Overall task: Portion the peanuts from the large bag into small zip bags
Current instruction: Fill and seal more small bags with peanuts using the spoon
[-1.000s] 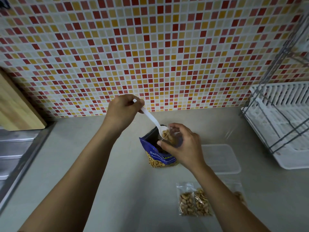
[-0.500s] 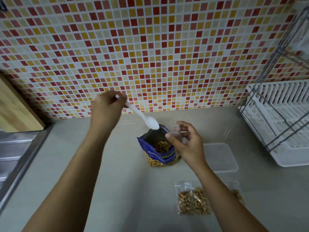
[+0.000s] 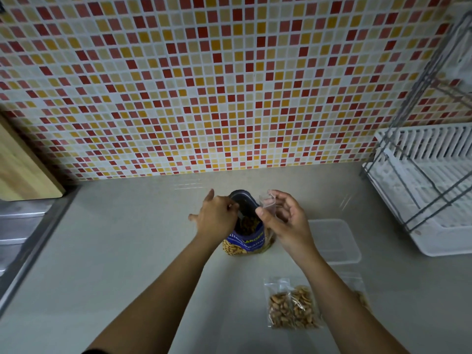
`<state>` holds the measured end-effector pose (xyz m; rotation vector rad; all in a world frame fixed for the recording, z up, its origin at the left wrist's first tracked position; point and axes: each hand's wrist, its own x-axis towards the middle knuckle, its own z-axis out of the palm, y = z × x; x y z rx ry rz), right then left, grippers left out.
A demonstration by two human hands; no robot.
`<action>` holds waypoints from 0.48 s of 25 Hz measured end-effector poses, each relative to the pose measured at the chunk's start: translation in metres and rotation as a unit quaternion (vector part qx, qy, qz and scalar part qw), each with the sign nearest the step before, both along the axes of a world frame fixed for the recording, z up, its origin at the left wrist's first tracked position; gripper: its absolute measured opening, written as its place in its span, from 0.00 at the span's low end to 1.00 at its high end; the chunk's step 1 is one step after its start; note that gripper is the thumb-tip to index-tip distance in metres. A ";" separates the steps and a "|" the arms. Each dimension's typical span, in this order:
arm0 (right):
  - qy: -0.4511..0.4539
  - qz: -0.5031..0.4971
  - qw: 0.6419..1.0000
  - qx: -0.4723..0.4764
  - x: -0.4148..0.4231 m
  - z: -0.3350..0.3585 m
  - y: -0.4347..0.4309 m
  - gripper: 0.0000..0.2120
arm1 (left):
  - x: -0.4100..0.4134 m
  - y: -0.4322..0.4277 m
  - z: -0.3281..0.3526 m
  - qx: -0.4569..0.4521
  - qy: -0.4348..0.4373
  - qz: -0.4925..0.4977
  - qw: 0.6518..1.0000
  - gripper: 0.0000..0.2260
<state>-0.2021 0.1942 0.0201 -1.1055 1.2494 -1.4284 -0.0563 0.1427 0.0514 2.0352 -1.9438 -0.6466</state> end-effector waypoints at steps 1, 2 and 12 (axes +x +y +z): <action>-0.004 0.002 1.000 0.002 0.000 -0.001 0.000 0.24 | 0.001 -0.002 0.002 0.003 0.027 0.027 0.999 0.10; -0.006 0.004 1.000 0.003 -0.001 -0.001 -0.001 0.23 | 0.003 -0.004 0.002 -0.001 0.054 0.044 0.998 0.11; -0.003 0.022 1.000 0.004 -0.002 0.006 0.002 0.24 | 0.013 -0.001 0.010 0.022 0.265 0.108 0.958 0.09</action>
